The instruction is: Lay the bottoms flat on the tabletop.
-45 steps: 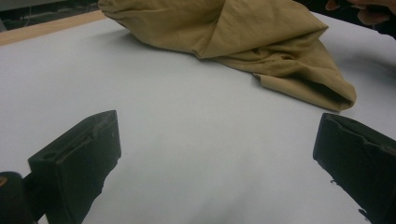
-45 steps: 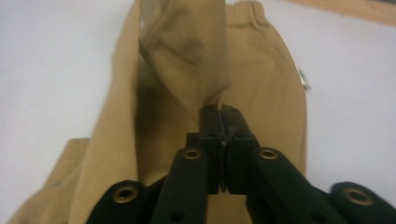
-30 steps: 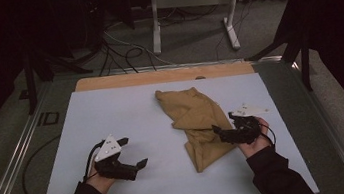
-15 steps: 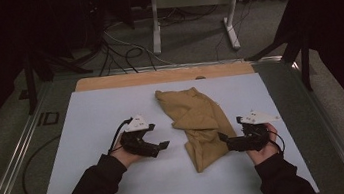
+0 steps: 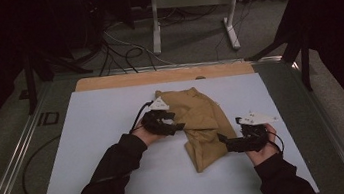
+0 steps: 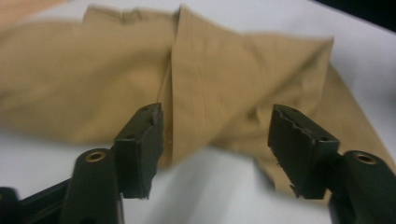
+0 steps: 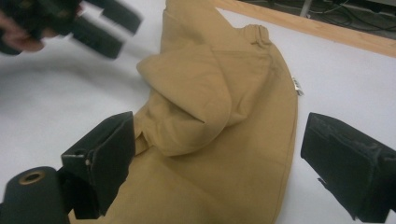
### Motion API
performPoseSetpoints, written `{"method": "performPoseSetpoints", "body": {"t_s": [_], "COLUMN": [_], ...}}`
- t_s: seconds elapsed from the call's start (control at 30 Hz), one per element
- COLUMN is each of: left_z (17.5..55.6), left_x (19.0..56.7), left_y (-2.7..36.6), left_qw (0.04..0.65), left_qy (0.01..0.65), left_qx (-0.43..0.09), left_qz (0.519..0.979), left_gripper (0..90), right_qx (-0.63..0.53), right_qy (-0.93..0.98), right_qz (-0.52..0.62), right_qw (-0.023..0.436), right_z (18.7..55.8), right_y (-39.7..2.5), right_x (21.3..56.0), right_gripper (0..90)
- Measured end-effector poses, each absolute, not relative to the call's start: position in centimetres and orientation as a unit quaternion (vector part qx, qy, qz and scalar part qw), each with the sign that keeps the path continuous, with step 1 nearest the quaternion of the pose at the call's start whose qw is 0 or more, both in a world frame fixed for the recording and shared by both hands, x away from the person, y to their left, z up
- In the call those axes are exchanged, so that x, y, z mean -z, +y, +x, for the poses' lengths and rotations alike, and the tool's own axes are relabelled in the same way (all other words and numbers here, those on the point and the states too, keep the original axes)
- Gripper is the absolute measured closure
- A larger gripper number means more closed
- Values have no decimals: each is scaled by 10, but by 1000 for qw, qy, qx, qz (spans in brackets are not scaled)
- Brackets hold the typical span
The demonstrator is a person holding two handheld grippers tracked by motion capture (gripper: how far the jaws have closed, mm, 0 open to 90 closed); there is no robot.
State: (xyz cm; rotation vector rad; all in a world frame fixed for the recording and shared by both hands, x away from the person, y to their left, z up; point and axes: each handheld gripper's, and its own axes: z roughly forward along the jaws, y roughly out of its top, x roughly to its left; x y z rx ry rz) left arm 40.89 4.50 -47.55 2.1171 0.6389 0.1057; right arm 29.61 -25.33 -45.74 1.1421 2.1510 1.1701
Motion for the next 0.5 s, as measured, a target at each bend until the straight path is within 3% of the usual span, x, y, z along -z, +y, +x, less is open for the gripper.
{"method": "performPoseSetpoints", "body": {"t_s": [0.13,0.5], "left_z": [423,443], "left_x": [471,500], "left_y": [22,-14], "left_qw": [439,381], "left_qy": [250,235], "left_qx": [-56,-96], "left_qz": [861,889], "left_gripper": [452,466], "right_qx": [-422,-422], "right_qy": [778,777], "right_qz": [412,418], "right_qw": [216,210], "right_z": [297,298], "right_y": [-253,-257], "right_x": [459,461], "right_gripper": [103,103]}}
